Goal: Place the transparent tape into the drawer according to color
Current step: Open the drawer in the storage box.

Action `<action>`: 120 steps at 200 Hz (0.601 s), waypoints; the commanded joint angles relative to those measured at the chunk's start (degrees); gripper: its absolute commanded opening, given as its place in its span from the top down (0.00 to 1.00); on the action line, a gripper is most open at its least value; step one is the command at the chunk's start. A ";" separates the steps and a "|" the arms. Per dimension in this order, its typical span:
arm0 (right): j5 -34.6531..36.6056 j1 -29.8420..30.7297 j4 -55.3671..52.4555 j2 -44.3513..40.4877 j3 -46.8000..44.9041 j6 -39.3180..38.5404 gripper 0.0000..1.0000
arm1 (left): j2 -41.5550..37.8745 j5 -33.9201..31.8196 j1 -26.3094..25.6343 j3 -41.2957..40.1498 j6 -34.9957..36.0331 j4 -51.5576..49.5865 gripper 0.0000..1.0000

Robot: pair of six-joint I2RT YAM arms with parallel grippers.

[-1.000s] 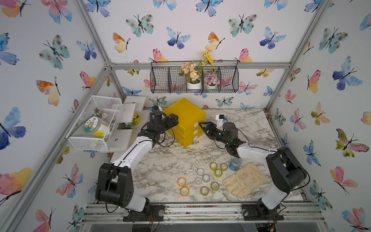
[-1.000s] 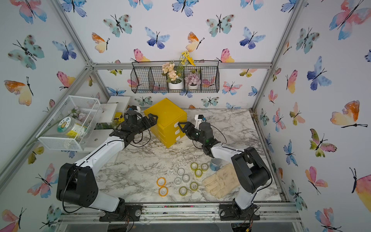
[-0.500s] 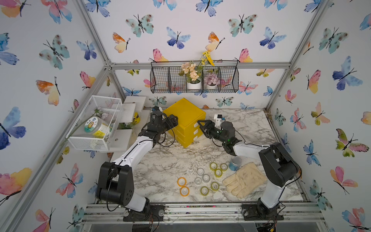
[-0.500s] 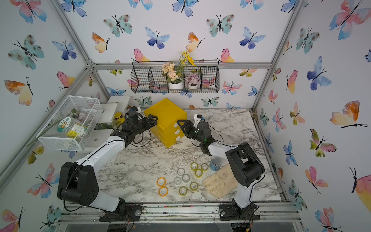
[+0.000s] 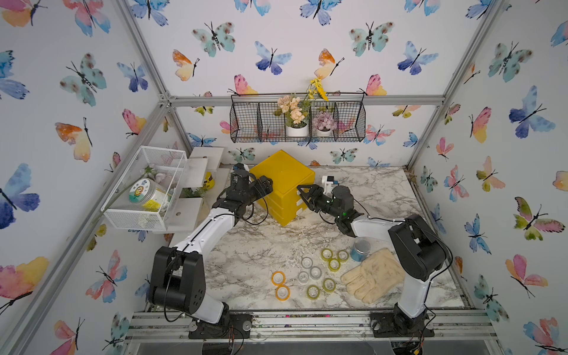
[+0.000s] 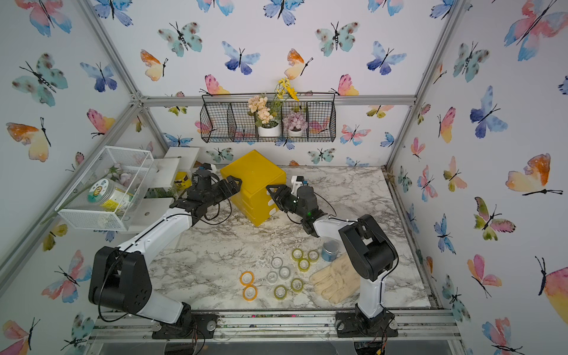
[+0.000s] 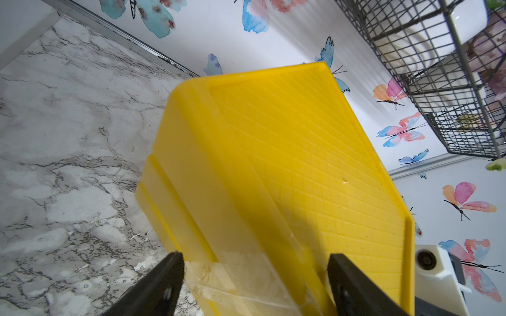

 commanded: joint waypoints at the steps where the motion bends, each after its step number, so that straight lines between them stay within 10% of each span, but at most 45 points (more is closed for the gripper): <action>1: 1.17 0.30 1.35 0.98 1.33 -0.31 0.47 | 1.00 0.59 -0.11 -0.01 0.45 -0.76 0.13; 120: 1.73 0.31 9.65 0.27 -3.90 -0.28 0.64 | 0.80 0.19 -0.07 0.25 0.96 -1.26 0.12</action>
